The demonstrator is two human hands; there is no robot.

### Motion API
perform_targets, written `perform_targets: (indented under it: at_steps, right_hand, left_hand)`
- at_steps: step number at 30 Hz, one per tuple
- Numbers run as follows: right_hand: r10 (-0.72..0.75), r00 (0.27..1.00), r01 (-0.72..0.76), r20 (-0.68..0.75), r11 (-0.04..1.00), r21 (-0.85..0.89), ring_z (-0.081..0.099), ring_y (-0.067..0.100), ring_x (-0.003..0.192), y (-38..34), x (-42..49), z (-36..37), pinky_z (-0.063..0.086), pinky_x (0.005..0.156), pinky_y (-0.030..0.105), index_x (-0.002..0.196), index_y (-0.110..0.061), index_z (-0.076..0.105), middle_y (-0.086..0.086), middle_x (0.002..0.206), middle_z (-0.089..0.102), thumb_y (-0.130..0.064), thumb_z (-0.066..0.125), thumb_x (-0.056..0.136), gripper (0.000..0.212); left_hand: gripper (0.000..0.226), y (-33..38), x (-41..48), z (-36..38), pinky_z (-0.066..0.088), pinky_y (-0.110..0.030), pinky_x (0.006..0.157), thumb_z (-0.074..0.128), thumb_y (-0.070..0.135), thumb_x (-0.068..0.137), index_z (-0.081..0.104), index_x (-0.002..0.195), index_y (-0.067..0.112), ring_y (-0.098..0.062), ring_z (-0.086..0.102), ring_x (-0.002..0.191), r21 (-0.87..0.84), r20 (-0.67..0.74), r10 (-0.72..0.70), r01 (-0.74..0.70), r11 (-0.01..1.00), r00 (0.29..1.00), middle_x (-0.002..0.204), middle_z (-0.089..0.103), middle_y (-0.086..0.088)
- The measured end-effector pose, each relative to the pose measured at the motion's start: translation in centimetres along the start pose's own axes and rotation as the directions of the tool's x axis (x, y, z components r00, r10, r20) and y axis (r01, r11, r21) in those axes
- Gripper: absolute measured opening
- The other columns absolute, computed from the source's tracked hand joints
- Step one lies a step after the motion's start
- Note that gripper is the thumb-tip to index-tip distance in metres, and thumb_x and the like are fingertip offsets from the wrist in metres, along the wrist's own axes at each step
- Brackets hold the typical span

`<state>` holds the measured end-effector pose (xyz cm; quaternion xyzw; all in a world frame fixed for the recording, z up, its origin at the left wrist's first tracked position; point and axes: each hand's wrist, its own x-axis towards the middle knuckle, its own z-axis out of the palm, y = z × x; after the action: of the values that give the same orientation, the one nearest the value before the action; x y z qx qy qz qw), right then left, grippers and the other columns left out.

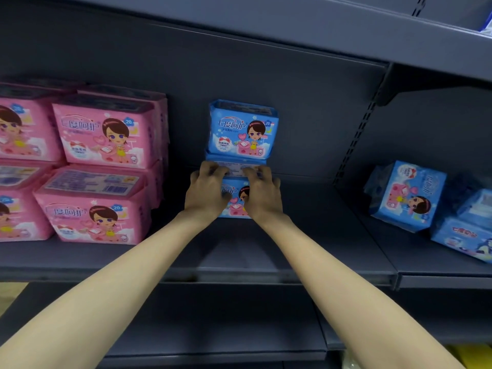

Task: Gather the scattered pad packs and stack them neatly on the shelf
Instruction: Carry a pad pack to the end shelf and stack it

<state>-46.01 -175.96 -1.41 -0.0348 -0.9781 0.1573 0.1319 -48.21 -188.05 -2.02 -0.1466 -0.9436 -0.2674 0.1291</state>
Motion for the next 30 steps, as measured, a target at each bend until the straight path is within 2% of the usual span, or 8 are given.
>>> perform_targets:
  at_steps: [17,30]
  right_hand:
    - [0.008,1.000,-0.008,-0.005,1.000,-0.014,0.028,0.037,0.128,0.0,0.6,0.2,0.037,0.104,0.039,0.145,-0.020,0.027,0.009,0.148,0.021,-0.008,0.057,0.090,0.064]
    - [-0.010,1.000,0.011,0.009,0.997,-0.076,0.029,0.038,0.128,0.1,1.0,0.6,0.037,0.103,0.039,0.145,-0.018,0.026,0.009,0.147,0.022,-0.009,0.057,0.089,0.065]
  left_hand:
    - [0.060,-0.3,0.9,0.3,0.036,-0.037,0.103,0.067,0.017,0.083,0.042,0.137,0.015,-0.033,0.035,0.127,-0.015,0.015,0.019,-0.019,1.000,1.000,0.141,0.029,-0.007]
    - [0.059,-0.3,1.1,0.0,0.038,-0.039,0.100,0.064,0.022,0.086,0.037,0.138,0.016,-0.035,0.032,0.126,0.071,0.062,0.048,-0.052,0.996,0.997,0.140,0.029,-0.007]
